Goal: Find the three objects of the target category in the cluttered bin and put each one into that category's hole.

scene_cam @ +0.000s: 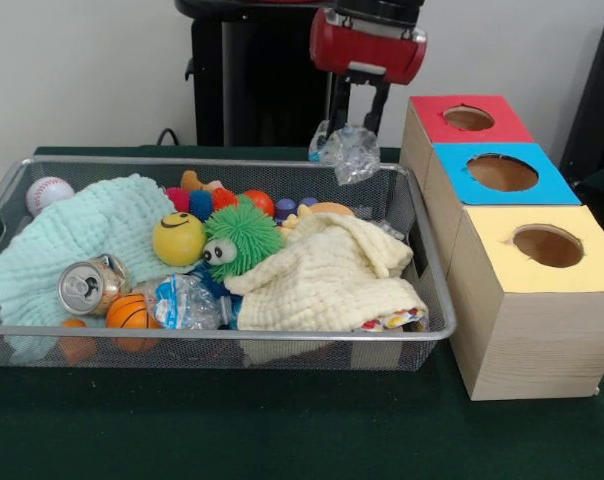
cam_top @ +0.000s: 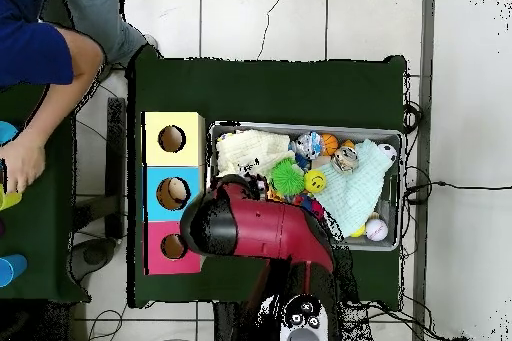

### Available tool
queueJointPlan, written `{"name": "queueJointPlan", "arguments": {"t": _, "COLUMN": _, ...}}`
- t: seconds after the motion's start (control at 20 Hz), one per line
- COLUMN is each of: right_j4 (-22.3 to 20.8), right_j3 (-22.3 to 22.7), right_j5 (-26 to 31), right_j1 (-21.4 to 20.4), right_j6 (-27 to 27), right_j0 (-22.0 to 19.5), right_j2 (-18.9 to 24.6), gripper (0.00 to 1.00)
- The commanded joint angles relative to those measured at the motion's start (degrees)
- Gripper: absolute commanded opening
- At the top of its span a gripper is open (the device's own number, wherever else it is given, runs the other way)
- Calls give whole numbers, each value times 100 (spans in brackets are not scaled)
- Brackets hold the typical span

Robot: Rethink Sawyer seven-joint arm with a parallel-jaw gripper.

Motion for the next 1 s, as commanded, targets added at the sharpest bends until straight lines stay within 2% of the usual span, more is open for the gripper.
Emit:
{"name": "queueJointPlan", "arguments": {"t": 0.05, "right_j4": 548, "right_j3": 808, "right_j5": 109, "right_j1": -487, "right_j6": 772, "right_j0": -324, "right_j2": 1205, "gripper": 0}}
{"name": "queueJointPlan", "arguments": {"t": 0.3, "right_j4": 829, "right_j3": 1198, "right_j5": -262, "right_j1": -578, "right_j6": 609, "right_j0": -818, "right_j2": 2024, "gripper": 0}}
{"name": "queueJointPlan", "arguments": {"t": 0.6, "right_j4": 1019, "right_j3": 1594, "right_j5": -592, "right_j1": -671, "right_j6": 656, "right_j0": -1351, "right_j2": 2887, "gripper": 0}}
{"name": "queueJointPlan", "arguments": {"t": 1.0, "right_j4": 1067, "right_j3": 1695, "right_j5": -455, "right_j1": -839, "right_j6": 830, "right_j0": -1457, "right_j2": 3154, "gripper": 0}}
